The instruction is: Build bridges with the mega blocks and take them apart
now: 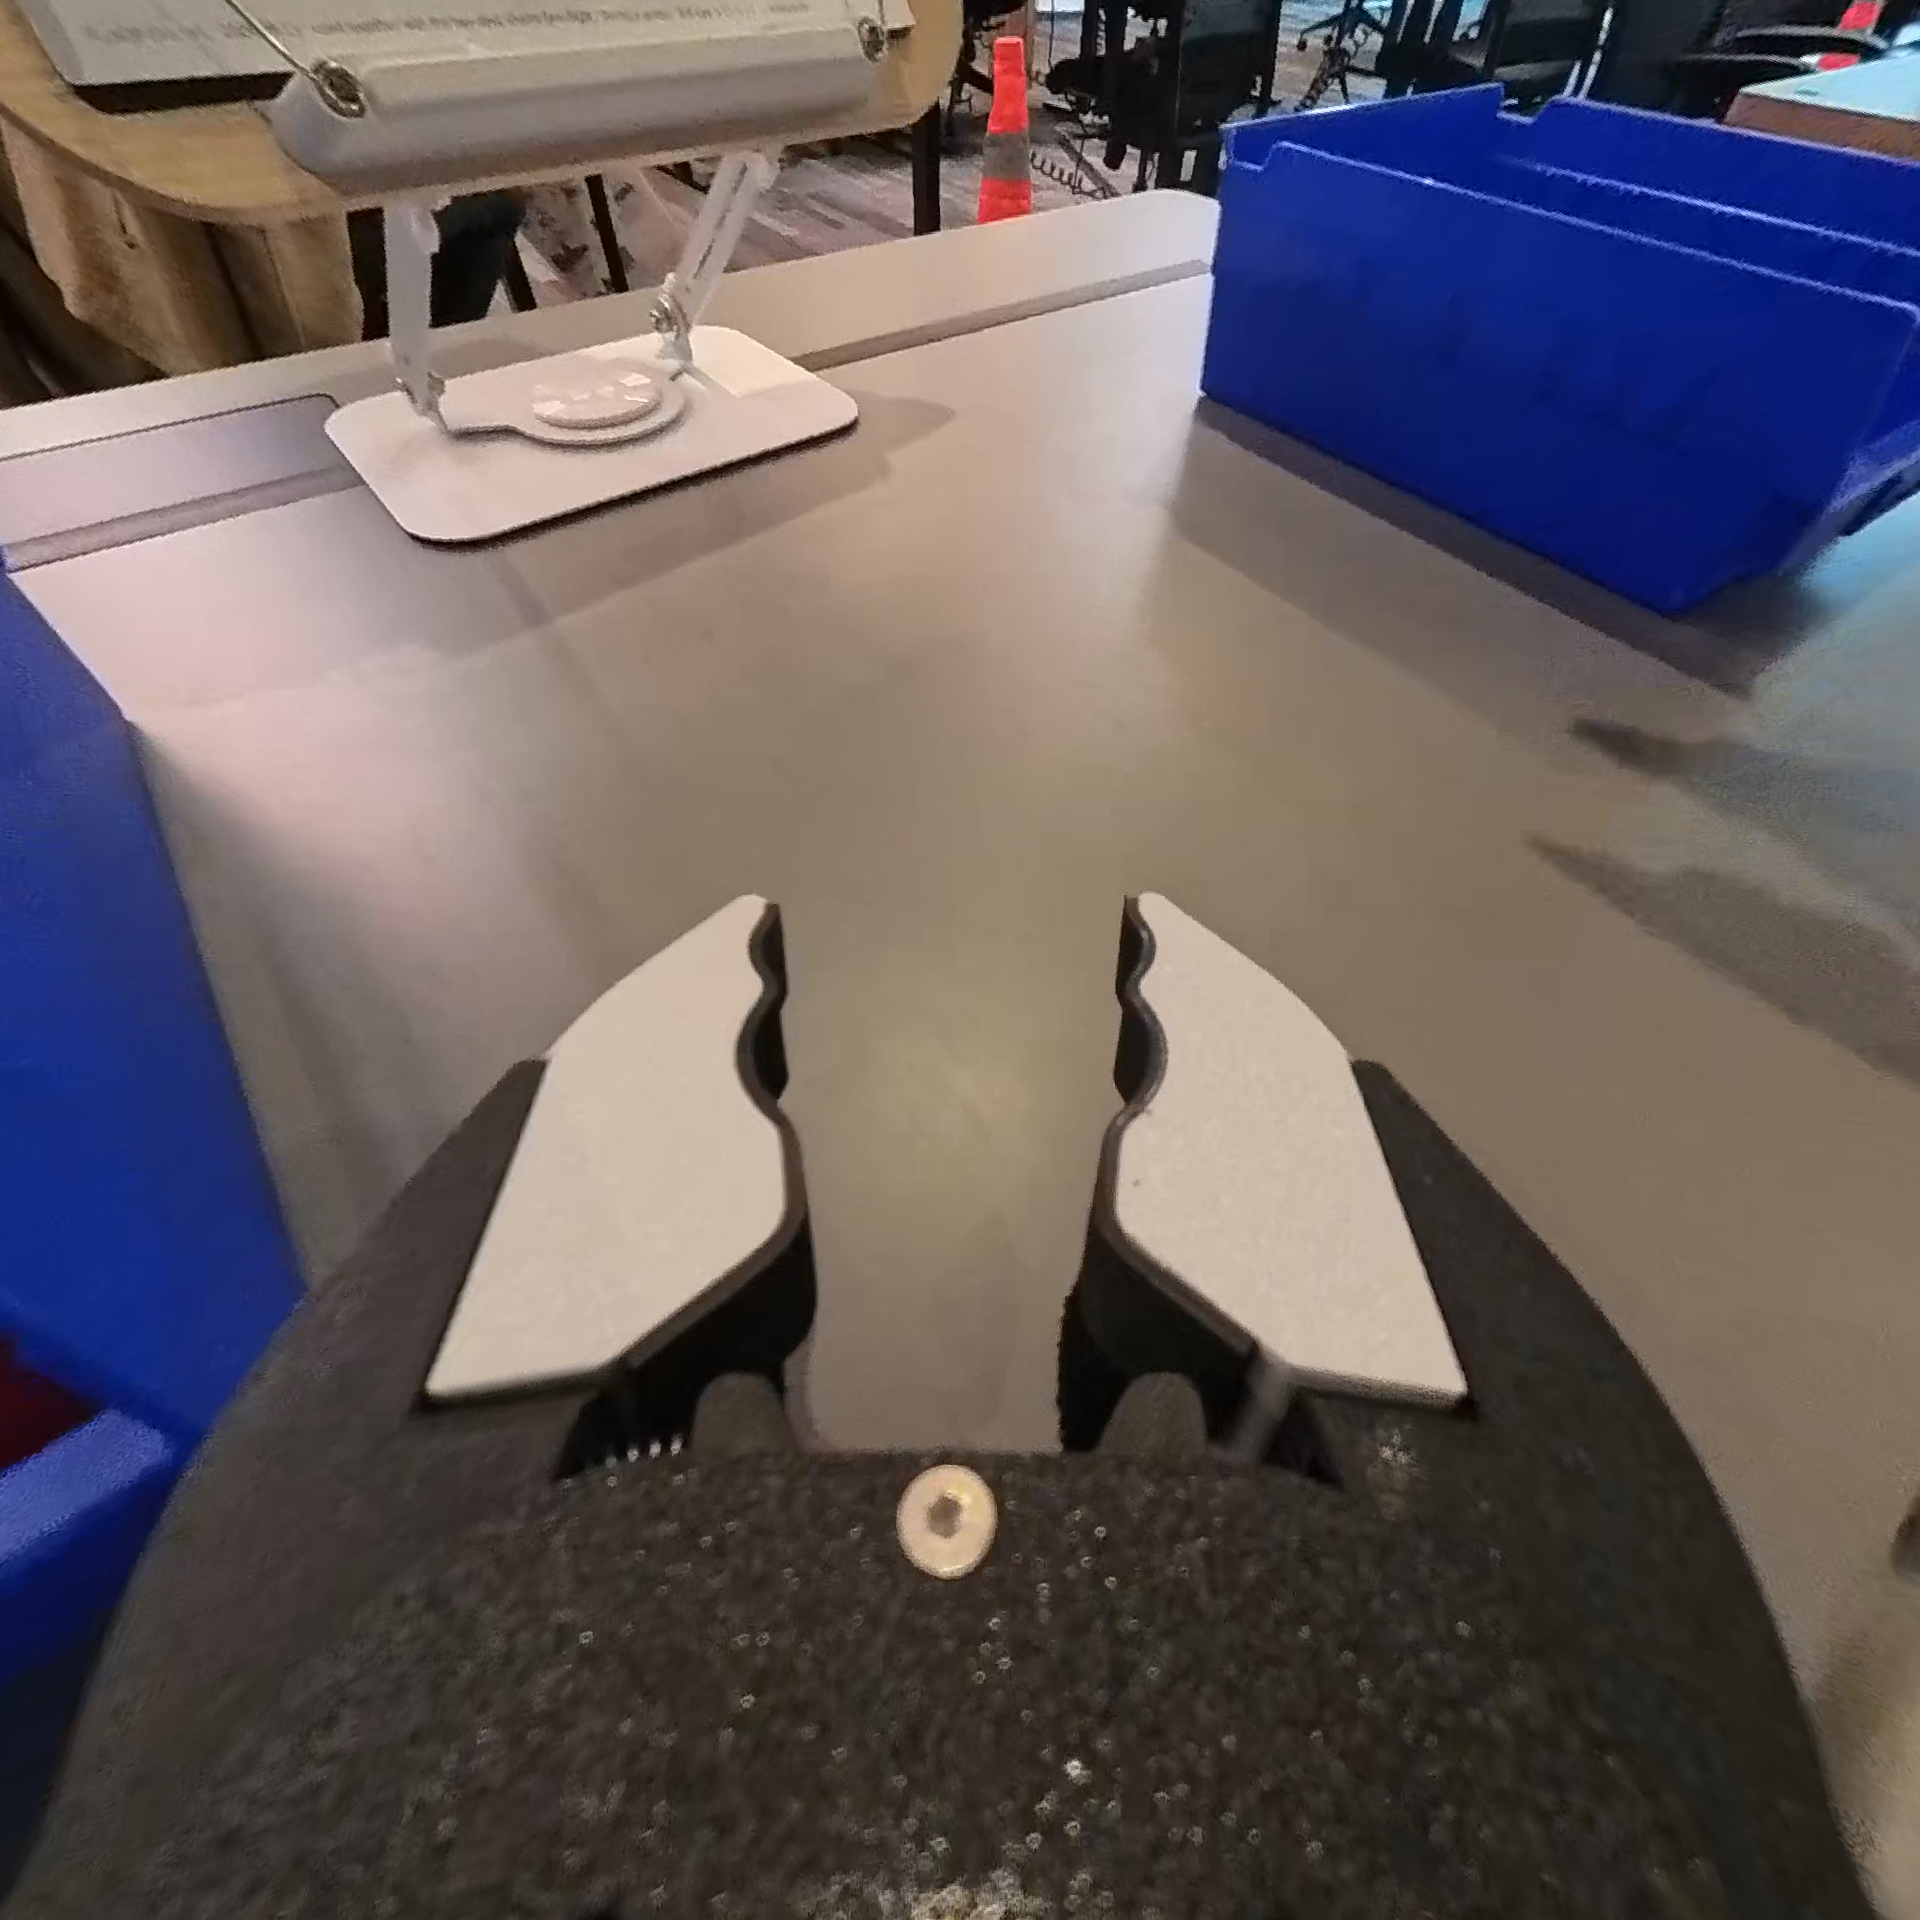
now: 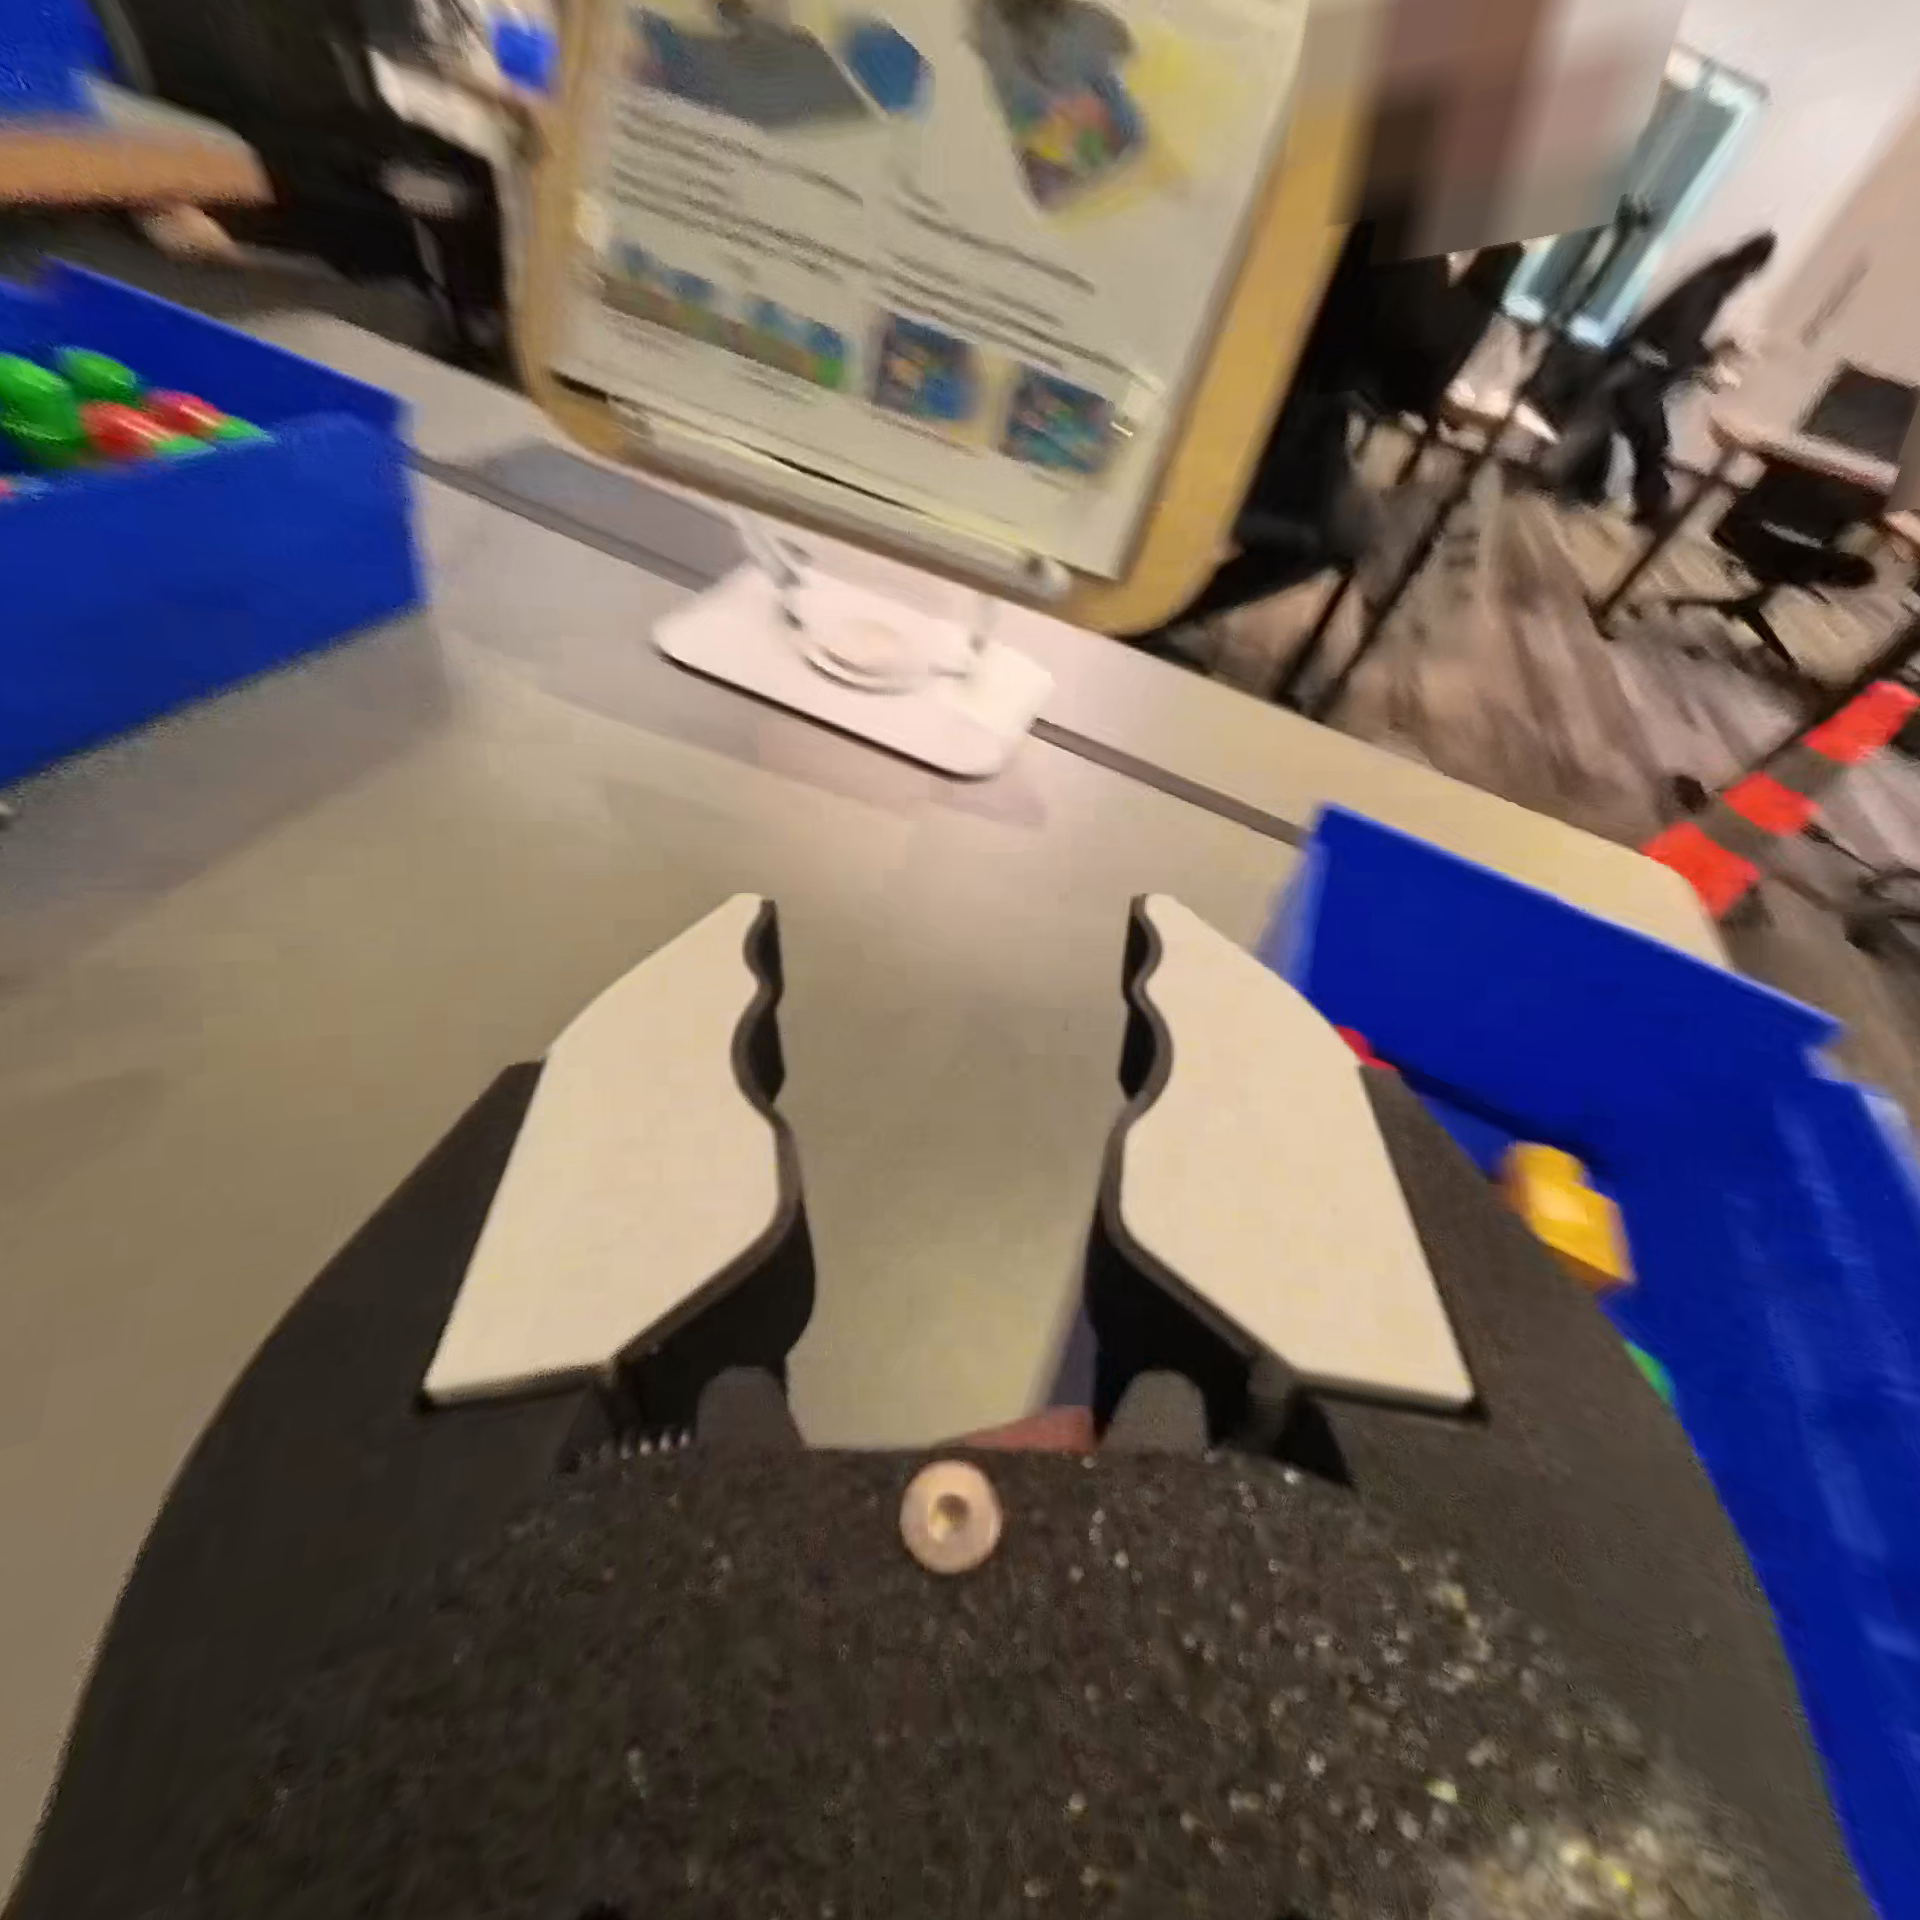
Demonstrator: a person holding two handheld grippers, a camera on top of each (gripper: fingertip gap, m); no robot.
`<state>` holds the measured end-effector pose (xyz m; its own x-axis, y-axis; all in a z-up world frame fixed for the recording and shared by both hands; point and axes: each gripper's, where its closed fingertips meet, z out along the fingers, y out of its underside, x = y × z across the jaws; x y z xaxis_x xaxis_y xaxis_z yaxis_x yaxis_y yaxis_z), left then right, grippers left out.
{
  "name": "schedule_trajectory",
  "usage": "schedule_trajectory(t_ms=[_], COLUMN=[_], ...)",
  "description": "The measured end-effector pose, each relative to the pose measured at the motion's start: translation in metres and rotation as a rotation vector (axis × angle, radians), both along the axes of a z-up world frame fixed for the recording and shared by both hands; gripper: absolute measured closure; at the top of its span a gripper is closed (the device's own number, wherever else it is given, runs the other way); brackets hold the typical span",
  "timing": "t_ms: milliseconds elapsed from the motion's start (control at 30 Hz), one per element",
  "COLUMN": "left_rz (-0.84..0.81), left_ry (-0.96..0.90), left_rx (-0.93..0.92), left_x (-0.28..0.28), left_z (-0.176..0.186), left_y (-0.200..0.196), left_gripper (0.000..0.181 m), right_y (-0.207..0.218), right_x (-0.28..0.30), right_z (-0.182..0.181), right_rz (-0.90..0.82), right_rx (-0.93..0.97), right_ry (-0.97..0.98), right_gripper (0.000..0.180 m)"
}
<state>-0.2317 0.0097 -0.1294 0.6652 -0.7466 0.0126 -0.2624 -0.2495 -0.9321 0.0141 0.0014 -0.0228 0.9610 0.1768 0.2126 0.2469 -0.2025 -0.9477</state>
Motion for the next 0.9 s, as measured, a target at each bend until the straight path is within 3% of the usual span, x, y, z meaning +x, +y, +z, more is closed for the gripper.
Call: schedule_trajectory(t_ms=[100,267,600,733,900], left_rz=[0.069,0.137,0.188,0.264,0.397], left_ry=[0.007,0.006,0.012,0.043,0.124], left_rx=[0.023,0.047,-0.028,-0.071,-0.288], left_x=[-0.006,-0.012,-0.018,-0.056,-0.135], left_z=[0.0,0.003,-0.001,0.038,0.099], left_y=[0.005,0.008,0.006,0.014,0.065], left_gripper=[0.115,0.115,0.115,0.113,0.108], right_y=[-0.002,0.002,-0.008,-0.009,-0.011], right_x=[-0.053,-0.079,-0.1,-0.109,-0.115], right_z=[-0.024,-0.071,-0.08,-0.09,-0.087], right_rz=[0.118,0.175,0.281,0.316,0.341], right_rx=[0.073,0.028,-0.019,-0.069,-0.059], right_ry=[0.15,0.121,0.224,0.253,0.23], right_gripper=[0.122,0.12,0.122,0.121,0.122])
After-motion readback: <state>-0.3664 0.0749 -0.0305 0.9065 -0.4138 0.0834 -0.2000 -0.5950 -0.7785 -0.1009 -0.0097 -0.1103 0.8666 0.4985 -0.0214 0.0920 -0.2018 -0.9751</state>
